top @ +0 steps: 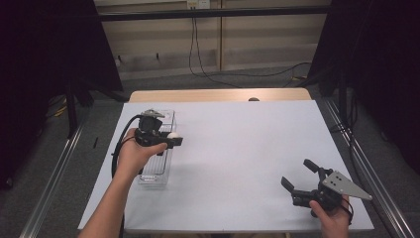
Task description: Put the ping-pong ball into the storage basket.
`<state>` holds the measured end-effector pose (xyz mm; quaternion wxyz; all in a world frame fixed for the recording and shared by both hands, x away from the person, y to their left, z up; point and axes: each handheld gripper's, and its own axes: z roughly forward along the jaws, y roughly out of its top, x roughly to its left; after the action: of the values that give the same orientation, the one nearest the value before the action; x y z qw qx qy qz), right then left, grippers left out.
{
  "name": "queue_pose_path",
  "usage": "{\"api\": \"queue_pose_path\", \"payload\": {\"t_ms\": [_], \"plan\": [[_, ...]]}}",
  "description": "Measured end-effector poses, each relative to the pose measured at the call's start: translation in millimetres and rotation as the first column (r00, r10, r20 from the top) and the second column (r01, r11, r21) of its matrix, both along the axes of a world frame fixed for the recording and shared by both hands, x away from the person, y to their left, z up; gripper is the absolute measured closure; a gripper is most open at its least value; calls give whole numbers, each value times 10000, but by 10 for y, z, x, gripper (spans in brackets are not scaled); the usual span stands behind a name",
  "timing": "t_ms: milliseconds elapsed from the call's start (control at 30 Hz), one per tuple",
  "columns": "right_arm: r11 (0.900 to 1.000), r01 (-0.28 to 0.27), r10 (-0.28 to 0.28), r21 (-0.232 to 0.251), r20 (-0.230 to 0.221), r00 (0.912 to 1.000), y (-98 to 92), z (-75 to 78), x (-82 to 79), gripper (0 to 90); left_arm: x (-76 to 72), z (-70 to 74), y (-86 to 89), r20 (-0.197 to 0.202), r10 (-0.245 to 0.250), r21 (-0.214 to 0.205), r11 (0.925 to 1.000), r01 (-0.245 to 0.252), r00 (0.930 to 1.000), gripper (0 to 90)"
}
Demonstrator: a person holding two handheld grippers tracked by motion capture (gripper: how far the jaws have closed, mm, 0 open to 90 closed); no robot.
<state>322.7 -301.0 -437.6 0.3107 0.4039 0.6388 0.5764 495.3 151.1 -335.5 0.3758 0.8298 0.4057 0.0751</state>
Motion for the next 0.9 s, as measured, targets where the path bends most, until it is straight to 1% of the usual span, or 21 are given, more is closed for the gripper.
{"api": "queue_pose_path", "payload": {"t_ms": [100,133,167,200,233,267,300,333,433,467,500,567,600,633,667,700,733,767,800,833,900], "plan": [[10000,43,-43,48,-23,10000,3,-1,1,17,0,8,5,23,30,59,10000,-30,10000,512],[10000,50,-50,34,-12,10000,2,-1,1,17,-3,5,-2,16,136,-95,9999,-136,9999,512],[10000,31,-31,14,-7,10000,2,-1,1,17,-4,8,1,-10,136,-101,9999,-137,9999,512],[10000,10,-10,4,-4,10000,2,-1,1,16,3,26,21,-94,-67,71,10000,68,9999,512],[10000,10,-10,-5,15,10000,2,1,2,17,-3,24,13,40,78,78,9999,-78,10000,512],[10000,10,-10,1,19,10000,0,2,1,17,-8,27,9,26,154,-78,9999,-153,9999,512],[9999,86,-86,73,26,10000,3,5,1,17,-7,43,19,-29,74,58,10000,-74,10000,512],[10000,64,-64,31,11,10000,0,3,1,17,-7,43,23,54,64,57,10000,-64,10000,512],[10000,17,-17,27,-50,10000,-6,-1,4,17,-2,56,47,52,108,92,9999,-109,9999,512],[10000,27,-26,36,-49,10000,-6,-1,4,17,-4,52,50,97,243,-21,9997,-242,9997,512],[10000,50,-49,33,-38,10000,-4,0,4,17,-2,62,69,-12,101,55,9999,-101,9999,512],[10000,45,-45,-1,28,10000,-4,0,6,17,-4,63,83,109,141,180,9997,-143,9998,512],[10000,49,-49,1,25,10000,-4,0,5,17,-6,58,82,77,261,-96,9996,-260,9996,513],[10000,54,-53,22,-1,10000,-5,0,5,17,-5,62,88,65,259,-45,9997,-259,9996,512],[10000,28,-28,15,-38,10000,-8,0,3,17,2,69,113,60,83,150,9999,-84,9999,512],[10000,23,-23,-5,-22,10000,-10,-1,5,17,1,68,115,28,170,96,9998,-171,9999,512],[10000,29,-29,-17,-12,10000,-10,1,6,16,-1,61,114,96,255,129,9996,-256,9996,512],[10000,64,-64,-18,29,10000,-9,0,9,17,-1,61,124,53,226,159,9996,-226,9997,512],[10000,65,-65,-22,23,10000,-9,0,8,17,-2,53,127,35,299,-15,9996,-299,9995,512],[10000,75,-75,-10,7,10000,-8,0,5,17,-1,47,129,68,325,-33,9995,-325,9994,512],[9999,95,-95,43,11,10000,-7,0,6,17,1,42,154,42,289,76,9996,-290,9996,512]]}}
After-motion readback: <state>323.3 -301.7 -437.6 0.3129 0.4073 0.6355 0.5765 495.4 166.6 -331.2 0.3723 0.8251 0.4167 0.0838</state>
